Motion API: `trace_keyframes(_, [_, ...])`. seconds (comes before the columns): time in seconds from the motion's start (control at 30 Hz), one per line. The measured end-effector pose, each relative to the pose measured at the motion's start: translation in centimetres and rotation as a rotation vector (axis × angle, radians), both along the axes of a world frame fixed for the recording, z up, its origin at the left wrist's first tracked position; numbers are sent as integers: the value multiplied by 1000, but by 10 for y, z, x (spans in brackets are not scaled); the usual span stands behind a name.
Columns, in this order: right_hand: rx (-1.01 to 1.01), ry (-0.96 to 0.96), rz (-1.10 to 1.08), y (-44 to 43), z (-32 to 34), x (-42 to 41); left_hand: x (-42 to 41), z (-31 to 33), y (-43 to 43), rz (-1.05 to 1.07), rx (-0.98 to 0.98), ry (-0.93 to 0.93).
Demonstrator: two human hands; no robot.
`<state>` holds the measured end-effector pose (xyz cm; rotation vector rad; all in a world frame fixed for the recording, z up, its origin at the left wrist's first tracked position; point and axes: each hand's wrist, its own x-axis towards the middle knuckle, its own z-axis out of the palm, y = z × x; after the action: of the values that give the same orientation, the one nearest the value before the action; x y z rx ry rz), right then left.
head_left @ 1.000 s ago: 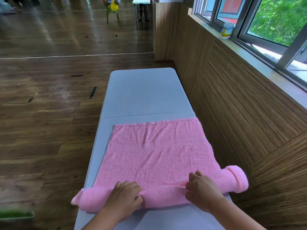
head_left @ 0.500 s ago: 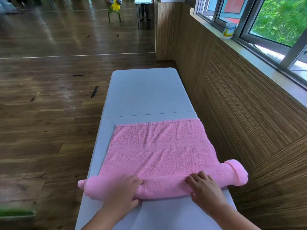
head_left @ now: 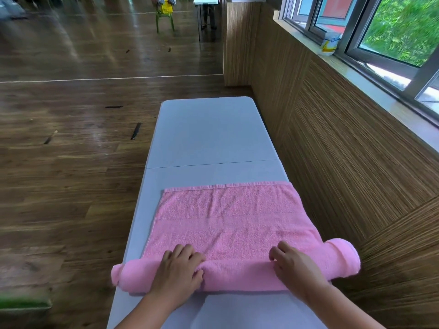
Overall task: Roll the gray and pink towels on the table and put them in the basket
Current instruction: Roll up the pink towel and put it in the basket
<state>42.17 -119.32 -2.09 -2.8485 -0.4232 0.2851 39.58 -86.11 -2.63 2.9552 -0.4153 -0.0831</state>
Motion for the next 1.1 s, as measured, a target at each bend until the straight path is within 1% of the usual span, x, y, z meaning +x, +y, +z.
trace_keyframes(0.07, [-29, -32, 84, -1, -3, -1, -1, -3, -2, -23, -20, -26])
trace_keyframes(0.17, [-69, -45, 179, -1, 5, -7, -3, -4, -7, -60, -74, -12])
trace_keyframes(0.27, [-162, -46, 216, 2, 7, -8, -5, -4, -6, -63, -123, 64])
trace_keyframes(0.43, [-197, 20, 236, 10, 14, 1, 0, -3, -7, -80, -13, 87])
trace_keyframes(0.57, [-129, 64, 252, 13, 21, 8, 2, 0, -13, -90, 12, 140])
trace_keyframes(0.63, [-139, 82, 206, 14, 20, 11, 5, 1, -13, -78, 17, 107])
trace_keyframes(0.67, [-110, 70, 158, 15, 20, 12, 7, 1, -13, -65, 18, 76])
trace_keyframes(0.77, [-61, -10, 48, 15, 10, 10, 11, -2, -12, 9, -5, -28])
trace_keyframes(0.93, [-82, -84, 174, 7, 11, 3, 8, -6, -14, -30, -52, -144])
trace_keyframes(1.0, [-95, -57, 163, 2, 13, 1, 5, -7, -12, -34, -107, -107])
trace_keyframes(1.03, [-138, -40, 168, 0, 12, 0, 4, -8, -9, -39, -119, -77])
trace_keyframes(1.1, [-204, -40, 190, -4, 7, 1, 2, -11, -2, -60, -83, -13])
